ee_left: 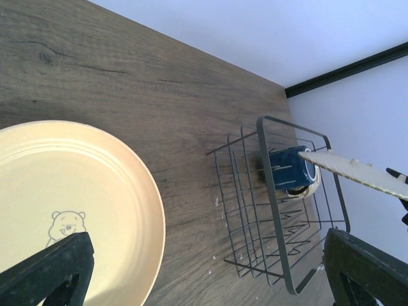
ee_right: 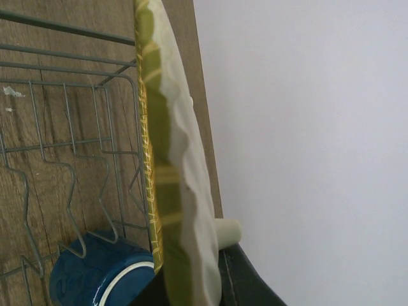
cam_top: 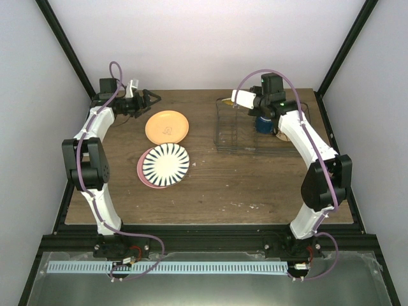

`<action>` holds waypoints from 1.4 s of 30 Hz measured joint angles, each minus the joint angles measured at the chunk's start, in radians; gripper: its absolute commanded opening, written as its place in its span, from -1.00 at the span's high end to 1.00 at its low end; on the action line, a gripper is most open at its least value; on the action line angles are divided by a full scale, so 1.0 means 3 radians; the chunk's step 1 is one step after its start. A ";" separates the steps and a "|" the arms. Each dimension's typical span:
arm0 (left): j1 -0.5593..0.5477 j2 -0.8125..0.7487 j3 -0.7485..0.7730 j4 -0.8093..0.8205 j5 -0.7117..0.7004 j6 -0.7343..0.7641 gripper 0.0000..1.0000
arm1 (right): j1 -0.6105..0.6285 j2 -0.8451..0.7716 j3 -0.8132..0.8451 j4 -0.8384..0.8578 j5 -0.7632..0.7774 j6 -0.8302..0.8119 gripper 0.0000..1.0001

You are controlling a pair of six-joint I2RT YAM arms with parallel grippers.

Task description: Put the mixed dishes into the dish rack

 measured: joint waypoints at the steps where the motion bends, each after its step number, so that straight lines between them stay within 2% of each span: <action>1: 0.0000 0.0006 0.0009 -0.0004 0.0000 -0.0001 -1.00 | 0.0000 0.0011 -0.0005 -0.0004 0.0001 -0.0003 0.99; 24: 0.0031 0.0163 0.0323 -0.0088 0.0004 -0.0048 -0.99 | -0.0006 0.0434 -0.0127 0.0169 0.0084 -0.0050 0.98; 26: 0.0045 0.0174 0.0329 -0.0090 0.0004 -0.0048 -1.00 | -0.0006 0.0478 -0.0127 0.0184 0.0093 -0.0050 0.88; 33: 0.0067 0.0212 0.0329 -0.0112 0.0004 -0.0047 -1.00 | -0.0062 0.0519 -0.0183 0.0212 0.0216 -0.0062 0.35; 38: 0.0067 0.0225 0.0329 -0.0142 -0.0001 -0.0046 -1.00 | -0.0120 0.0516 -0.0280 0.0276 0.0328 -0.0057 0.28; 42: 0.0069 0.0225 0.0328 -0.0154 -0.0020 -0.0046 -0.99 | -0.0122 0.0515 -0.0319 0.0313 0.0379 -0.0058 0.31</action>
